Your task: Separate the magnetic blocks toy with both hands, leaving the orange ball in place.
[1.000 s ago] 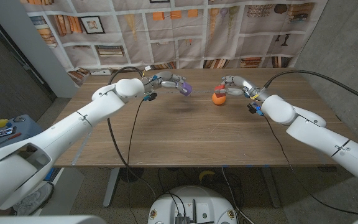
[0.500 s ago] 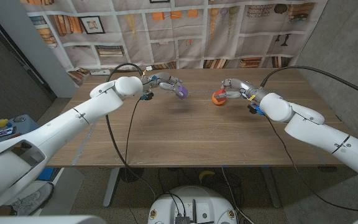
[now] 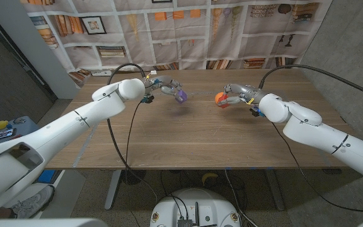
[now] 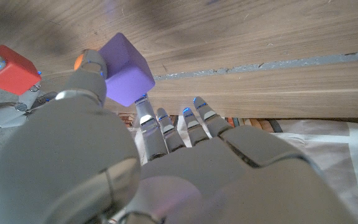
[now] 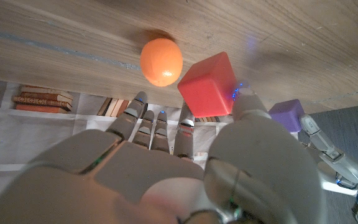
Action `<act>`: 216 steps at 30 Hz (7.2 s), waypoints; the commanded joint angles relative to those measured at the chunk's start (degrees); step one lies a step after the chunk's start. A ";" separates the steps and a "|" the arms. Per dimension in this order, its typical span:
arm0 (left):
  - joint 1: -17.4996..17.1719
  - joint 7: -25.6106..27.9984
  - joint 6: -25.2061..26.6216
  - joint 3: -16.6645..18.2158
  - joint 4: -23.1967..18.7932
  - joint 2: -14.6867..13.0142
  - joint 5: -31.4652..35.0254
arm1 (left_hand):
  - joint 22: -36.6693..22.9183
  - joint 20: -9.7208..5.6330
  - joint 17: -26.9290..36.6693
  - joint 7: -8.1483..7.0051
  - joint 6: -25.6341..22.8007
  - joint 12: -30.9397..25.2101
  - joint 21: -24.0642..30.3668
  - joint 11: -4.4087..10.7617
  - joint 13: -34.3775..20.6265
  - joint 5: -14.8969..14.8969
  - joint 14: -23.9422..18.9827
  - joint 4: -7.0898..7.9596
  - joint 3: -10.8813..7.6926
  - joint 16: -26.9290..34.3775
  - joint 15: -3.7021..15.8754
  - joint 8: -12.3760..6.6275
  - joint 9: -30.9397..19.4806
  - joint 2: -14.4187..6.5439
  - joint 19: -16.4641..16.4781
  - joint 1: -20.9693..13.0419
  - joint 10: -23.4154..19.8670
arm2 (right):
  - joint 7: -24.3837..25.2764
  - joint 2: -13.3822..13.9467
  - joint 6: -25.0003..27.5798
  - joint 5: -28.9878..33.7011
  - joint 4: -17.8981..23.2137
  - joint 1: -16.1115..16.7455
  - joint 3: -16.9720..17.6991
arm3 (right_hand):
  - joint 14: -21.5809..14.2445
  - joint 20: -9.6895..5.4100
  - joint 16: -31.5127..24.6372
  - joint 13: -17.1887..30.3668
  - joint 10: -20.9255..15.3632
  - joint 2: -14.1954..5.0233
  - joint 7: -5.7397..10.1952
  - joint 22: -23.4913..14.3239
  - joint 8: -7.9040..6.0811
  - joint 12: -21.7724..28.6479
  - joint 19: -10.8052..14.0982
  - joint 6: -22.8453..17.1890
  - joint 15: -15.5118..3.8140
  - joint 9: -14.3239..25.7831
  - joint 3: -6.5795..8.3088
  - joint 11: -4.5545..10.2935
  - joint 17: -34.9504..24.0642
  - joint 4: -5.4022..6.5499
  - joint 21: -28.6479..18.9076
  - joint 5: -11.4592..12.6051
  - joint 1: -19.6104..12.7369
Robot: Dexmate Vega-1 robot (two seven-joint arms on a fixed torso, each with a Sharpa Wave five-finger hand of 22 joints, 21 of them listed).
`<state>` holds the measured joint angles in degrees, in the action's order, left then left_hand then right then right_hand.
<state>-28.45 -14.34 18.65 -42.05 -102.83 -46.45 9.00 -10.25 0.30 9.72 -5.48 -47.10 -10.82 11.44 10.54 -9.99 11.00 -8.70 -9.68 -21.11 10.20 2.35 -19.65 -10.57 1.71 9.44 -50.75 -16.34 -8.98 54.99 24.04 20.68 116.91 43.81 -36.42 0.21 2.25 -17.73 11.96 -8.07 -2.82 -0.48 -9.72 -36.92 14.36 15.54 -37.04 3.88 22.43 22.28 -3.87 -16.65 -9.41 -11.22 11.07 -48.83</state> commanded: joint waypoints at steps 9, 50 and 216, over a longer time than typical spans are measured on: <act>-0.66 0.08 2.25 -2.34 1.21 1.52 7.14 | -0.11 -0.03 0.12 -1.33 -11.97 -0.12 0.26 0.22 -0.21 0.26 -0.47 0.40 0.07 0.26 2.78 0.51 -2.35 -3.28 0.60 -2.13 -0.06 | -5.53 -0.98 6.46 11.39 0.97 -1.36 -5.23 | -0.10 -0.82 0.41 0.05 -0.15 -1.52 5.07 -0.13 -0.05 -0.38 0.11 -4.39 -0.46 -0.14 -0.53 0.82 -0.14 -0.02 0.04 0.37 -1.67; -1.80 -0.10 6.69 -5.57 0.57 3.08 16.08 | -0.09 -0.07 0.08 -1.17 -10.96 -0.38 0.41 0.38 -0.27 0.29 -1.30 0.31 0.34 0.36 2.76 1.09 -2.32 -3.71 1.34 -1.51 -1.11 | -16.39 -5.41 9.34 27.84 -1.08 -1.80 -10.18 | -0.12 -1.21 0.69 0.09 0.16 -1.66 4.76 -0.12 0.59 -1.15 0.39 -3.18 -0.84 -0.86 -0.84 1.07 -0.26 -0.20 -0.02 0.66 -2.61; -12.34 6.83 3.84 9.85 -2.81 -2.19 -10.23 | 0.37 0.80 0.08 2.65 34.18 -0.30 -0.57 -7.67 -0.40 -0.38 13.72 2.10 5.27 0.02 -2.64 9.82 0.30 -0.54 -11.26 14.07 15.34 | -3.29 -2.22 7.01 7.43 3.46 6.96 1.18 | 7.57 6.29 5.06 0.78 14.31 5.96 -4.28 -0.19 22.32 -2.14 -7.60 35.13 7.14 -5.97 -12.56 -6.47 -1.19 5.59 0.38 1.31 22.75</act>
<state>-36.58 -13.22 24.46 -36.13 -104.80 -47.61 5.64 -9.85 1.52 9.72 -2.77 -12.98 -10.87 10.54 2.65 -10.26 10.85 4.92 -7.76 -15.77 9.93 -0.40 -9.52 -10.12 1.19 -1.61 -37.39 -1.10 -19.31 51.73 33.68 34.94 120.56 47.69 -38.71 7.68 8.50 -12.40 12.74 6.27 3.68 -5.59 -9.72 -15.02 11.91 8.46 -2.03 11.16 16.60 9.93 -10.23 -17.68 -3.83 -10.59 11.97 -26.30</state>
